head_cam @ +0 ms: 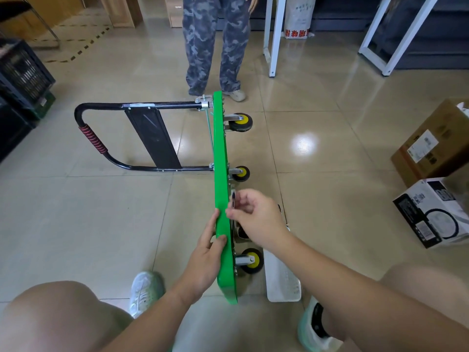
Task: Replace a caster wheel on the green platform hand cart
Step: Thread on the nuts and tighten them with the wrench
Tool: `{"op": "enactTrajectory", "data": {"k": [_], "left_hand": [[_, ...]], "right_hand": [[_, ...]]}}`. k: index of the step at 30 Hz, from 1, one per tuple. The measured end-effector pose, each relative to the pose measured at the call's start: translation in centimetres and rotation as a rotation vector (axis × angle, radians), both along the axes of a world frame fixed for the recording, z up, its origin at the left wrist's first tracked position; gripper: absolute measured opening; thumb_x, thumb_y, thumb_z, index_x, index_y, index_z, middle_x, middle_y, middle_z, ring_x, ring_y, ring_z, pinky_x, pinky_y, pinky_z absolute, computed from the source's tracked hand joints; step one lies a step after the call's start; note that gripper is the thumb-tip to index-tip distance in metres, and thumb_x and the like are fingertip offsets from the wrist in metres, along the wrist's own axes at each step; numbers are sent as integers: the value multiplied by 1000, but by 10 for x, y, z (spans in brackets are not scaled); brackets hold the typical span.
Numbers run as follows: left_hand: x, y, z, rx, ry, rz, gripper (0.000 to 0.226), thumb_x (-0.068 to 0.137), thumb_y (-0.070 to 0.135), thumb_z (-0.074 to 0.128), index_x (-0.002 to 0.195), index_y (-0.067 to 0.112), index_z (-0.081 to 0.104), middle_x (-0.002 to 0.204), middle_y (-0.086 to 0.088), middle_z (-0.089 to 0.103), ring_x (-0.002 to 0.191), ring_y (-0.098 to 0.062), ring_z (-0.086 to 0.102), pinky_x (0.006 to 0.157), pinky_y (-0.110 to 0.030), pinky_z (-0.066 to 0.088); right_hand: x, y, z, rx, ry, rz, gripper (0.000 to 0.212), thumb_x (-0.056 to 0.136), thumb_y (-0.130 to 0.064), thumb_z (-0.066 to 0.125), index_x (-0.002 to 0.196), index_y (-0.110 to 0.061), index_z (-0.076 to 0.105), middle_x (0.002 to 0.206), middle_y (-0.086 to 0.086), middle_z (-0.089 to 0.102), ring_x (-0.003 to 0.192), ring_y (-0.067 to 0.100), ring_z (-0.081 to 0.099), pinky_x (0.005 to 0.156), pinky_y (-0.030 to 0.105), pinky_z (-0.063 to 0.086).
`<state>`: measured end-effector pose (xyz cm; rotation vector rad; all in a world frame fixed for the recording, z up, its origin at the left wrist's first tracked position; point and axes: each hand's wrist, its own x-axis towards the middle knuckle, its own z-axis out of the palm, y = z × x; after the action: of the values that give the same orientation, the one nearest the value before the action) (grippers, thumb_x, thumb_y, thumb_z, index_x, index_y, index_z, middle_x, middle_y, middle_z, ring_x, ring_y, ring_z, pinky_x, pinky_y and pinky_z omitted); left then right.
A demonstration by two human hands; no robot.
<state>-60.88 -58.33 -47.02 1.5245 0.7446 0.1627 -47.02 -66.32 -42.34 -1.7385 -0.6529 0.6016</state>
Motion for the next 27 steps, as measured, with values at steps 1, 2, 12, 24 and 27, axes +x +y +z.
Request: {"op": "enactTrajectory", "data": {"k": [1,2,12,24,27], "left_hand": [[0,0,-1,-10,-1,-1,57,91,47,44,137,77,31,147,23,50,122,-11,61,110,-46,47],[0,1,-2,-16,-4,-1,58,90,47,45,138,77,31,146,25,50,124,-11,60,112,-46,46],[1,3,-3,-22,1,-22,56,110,30,41,138,77,29,136,35,48,122,-8,60,111,-44,46],[2,0,1,3,27,20,57,110,30,41,136,79,30,127,15,59,115,-27,64,106,-51,49],[2,-2,3,4,21,27,58,109,28,42,134,80,31,131,21,59,116,-20,65,108,-49,49]], "right_hand": [[9,6,0,-58,-5,-1,26,82,-10,77,92,-31,66,92,-7,74,89,8,71,88,33,59],[19,12,-1,-116,10,2,23,84,-12,76,94,-29,66,93,-7,74,90,8,71,88,35,59],[47,31,3,-156,361,24,16,86,-3,74,98,-10,66,97,7,74,91,19,74,84,39,62],[-5,-41,42,50,132,-25,25,76,11,77,92,-6,67,92,9,76,87,19,73,82,24,59],[-27,-56,29,115,125,-59,29,74,16,76,86,-8,67,89,8,76,83,11,72,78,20,56]]}}
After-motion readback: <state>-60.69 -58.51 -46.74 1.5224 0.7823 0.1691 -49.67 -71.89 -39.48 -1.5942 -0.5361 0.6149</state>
